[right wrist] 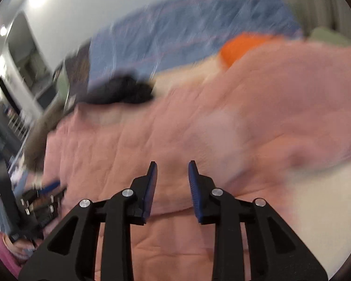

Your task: Fold large clothes

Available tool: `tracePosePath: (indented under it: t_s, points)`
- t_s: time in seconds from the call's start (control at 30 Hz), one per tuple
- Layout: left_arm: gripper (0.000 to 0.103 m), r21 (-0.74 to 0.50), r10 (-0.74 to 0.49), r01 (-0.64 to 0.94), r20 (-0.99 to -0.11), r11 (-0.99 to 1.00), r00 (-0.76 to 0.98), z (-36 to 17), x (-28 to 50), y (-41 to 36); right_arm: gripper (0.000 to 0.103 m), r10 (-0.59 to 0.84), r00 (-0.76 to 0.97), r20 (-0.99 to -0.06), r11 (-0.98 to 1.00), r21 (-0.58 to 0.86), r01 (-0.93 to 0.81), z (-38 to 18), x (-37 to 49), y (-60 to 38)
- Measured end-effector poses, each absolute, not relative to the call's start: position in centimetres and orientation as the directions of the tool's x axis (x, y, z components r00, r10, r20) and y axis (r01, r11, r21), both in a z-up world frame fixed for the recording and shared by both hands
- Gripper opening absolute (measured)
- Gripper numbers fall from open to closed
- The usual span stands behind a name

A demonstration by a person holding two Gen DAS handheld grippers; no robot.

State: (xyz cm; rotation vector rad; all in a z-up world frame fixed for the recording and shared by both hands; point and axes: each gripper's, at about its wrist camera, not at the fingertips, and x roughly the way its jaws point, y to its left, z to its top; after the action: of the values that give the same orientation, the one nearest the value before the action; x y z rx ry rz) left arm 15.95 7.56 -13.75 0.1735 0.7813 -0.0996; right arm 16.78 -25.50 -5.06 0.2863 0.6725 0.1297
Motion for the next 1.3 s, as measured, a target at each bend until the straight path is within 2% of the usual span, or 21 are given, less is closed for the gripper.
tracePosePath:
  t_s: [0.07,0.13,0.2,0.3,0.37,0.43,0.47,0.57,0.67,0.7,0.77,0.83,0.93,1.1,1.2,1.3]
  points:
    - [0.039,0.118,-0.025,0.153,-0.707,0.981,0.707,-13.8,16.2,7.5,0.035,0.179,0.822,-0.541,0.934,0.355,0.031,-3.4,15.8,-30.8]
    - [0.039,0.120,-0.024,0.152,-0.705,0.981,0.708,-13.8,16.3,7.3,0.035,0.075,0.843,-0.533,0.908,0.386,0.163,-2.9,14.9,-37.0]
    - [0.039,0.125,-0.019,0.151,-0.704,0.981,0.710,-13.9,16.3,7.2,0.035,-0.027,0.838,-0.545,0.856,0.420,0.301,-3.2,13.6,-42.7]
    - [0.039,0.133,-0.014,0.150,-0.702,0.980,0.712,-13.9,16.2,7.0,0.035,-0.087,0.814,-0.574,0.699,0.547,0.460,-5.4,11.2,-50.8]
    - [0.039,0.136,-0.011,0.150,-0.702,0.979,0.712,-13.9,16.2,7.0,0.036,-0.095,0.808,-0.581,0.647,0.581,0.494,-6.7,10.5,-53.4]
    - [0.039,0.138,-0.010,0.149,-0.701,0.979,0.713,-13.9,16.2,7.0,0.044,-0.092,0.816,-0.570,0.629,0.602,0.492,-7.6,10.4,-54.5]
    - [0.039,0.138,-0.010,0.149,-0.701,0.979,0.713,-13.9,16.2,7.0,0.047,-0.066,0.836,-0.544,0.609,0.642,0.466,-8.1,10.4,-54.9]
    - [0.039,0.139,-0.010,0.149,-0.701,0.979,0.713,-13.9,16.2,7.0,0.048,-0.005,0.889,-0.459,0.539,0.747,0.389,-9.0,10.4,-55.4]
    - [0.039,0.137,-0.011,0.150,-0.701,0.979,0.713,-13.9,16.2,7.0,0.046,-0.017,0.896,-0.445,0.518,0.762,0.388,-9.3,10.9,-55.2]
    - [0.039,0.137,-0.011,0.150,-0.701,0.979,0.713,-13.9,16.2,7.0,0.032,-0.020,0.898,-0.440,0.516,0.765,0.386,-9.2,10.8,-55.1]
    - [0.039,0.137,-0.011,0.150,-0.701,0.979,0.713,-13.9,16.2,7.0,0.014,-0.028,0.905,-0.425,0.523,0.765,0.376,-8.2,10.4,-54.8]
    - [0.039,0.136,-0.011,0.149,-0.701,0.979,0.714,-14.0,16.2,7.0,0.011,-0.056,0.918,-0.393,0.554,0.753,0.356,-6.2,9.6,-54.0]
    - [0.039,0.132,-0.015,0.150,-0.701,0.980,0.713,-13.9,16.1,7.1,0.011,-0.042,0.944,-0.326,0.651,0.708,0.274,-2.5,9.7,-50.2]
    - [0.039,0.119,-0.024,0.149,-0.698,0.982,0.715,-13.8,16.1,7.2,0.012,0.164,0.960,-0.228,0.800,0.599,0.006,2.8,12.0,-37.8]
    - [0.039,0.097,-0.041,0.150,-0.697,0.984,0.716,-13.7,16.0,7.6,0.014,0.348,0.902,-0.257,0.851,0.490,-0.189,2.7,13.3,-27.7]
    - [0.039,0.055,-0.073,0.154,-0.694,0.987,0.717,-13.5,16.0,8.3,0.021,0.488,0.793,-0.364,0.847,0.416,-0.330,-0.1,14.2,-19.8]
